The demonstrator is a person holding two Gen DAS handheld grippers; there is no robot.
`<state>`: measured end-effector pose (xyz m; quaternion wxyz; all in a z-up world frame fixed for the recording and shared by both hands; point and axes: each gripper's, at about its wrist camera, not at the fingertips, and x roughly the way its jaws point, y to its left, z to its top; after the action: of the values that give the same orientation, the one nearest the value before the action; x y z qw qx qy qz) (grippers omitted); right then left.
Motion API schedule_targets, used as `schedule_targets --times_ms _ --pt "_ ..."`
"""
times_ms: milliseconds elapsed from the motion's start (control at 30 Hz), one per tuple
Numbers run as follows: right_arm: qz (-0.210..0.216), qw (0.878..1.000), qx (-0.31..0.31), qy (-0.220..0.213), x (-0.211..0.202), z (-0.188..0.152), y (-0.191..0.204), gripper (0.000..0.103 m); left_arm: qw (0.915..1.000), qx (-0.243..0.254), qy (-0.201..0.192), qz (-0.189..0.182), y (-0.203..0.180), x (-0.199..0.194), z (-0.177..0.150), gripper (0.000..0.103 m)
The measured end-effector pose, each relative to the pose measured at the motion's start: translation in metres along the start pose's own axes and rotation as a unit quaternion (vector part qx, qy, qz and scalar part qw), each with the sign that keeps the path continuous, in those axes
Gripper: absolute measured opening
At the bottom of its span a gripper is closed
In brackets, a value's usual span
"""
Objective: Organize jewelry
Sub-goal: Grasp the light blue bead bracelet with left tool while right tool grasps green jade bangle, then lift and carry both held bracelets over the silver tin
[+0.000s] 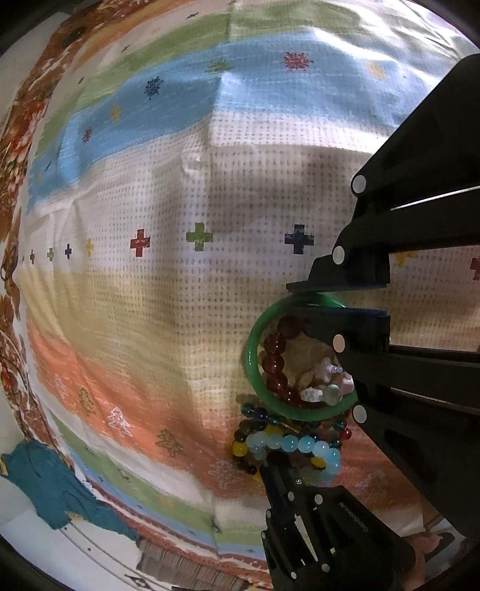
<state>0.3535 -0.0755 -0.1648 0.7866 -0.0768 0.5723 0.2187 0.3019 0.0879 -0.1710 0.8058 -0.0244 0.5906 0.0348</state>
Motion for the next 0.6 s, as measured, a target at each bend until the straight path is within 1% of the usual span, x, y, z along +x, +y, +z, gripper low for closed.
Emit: schedule_targets --times_ms 200,367,600 --pt "-0.015 0.999 -0.011 -0.026 -0.024 -0.001 0.005 0.008 0.9997 -0.011 -0.023 -0.005 0.002 -0.027 0.003 0.011" --pt "-0.025 0.998 -0.02 -0.049 -0.047 -0.004 0.009 0.008 0.9992 -0.005 -0.036 -0.015 -0.008 -0.049 -0.004 0.011" --pt "-0.029 0.997 -0.021 -0.065 -0.069 -0.014 0.008 0.008 0.9978 0.001 -0.058 -0.032 -0.012 -0.075 -0.005 0.011"
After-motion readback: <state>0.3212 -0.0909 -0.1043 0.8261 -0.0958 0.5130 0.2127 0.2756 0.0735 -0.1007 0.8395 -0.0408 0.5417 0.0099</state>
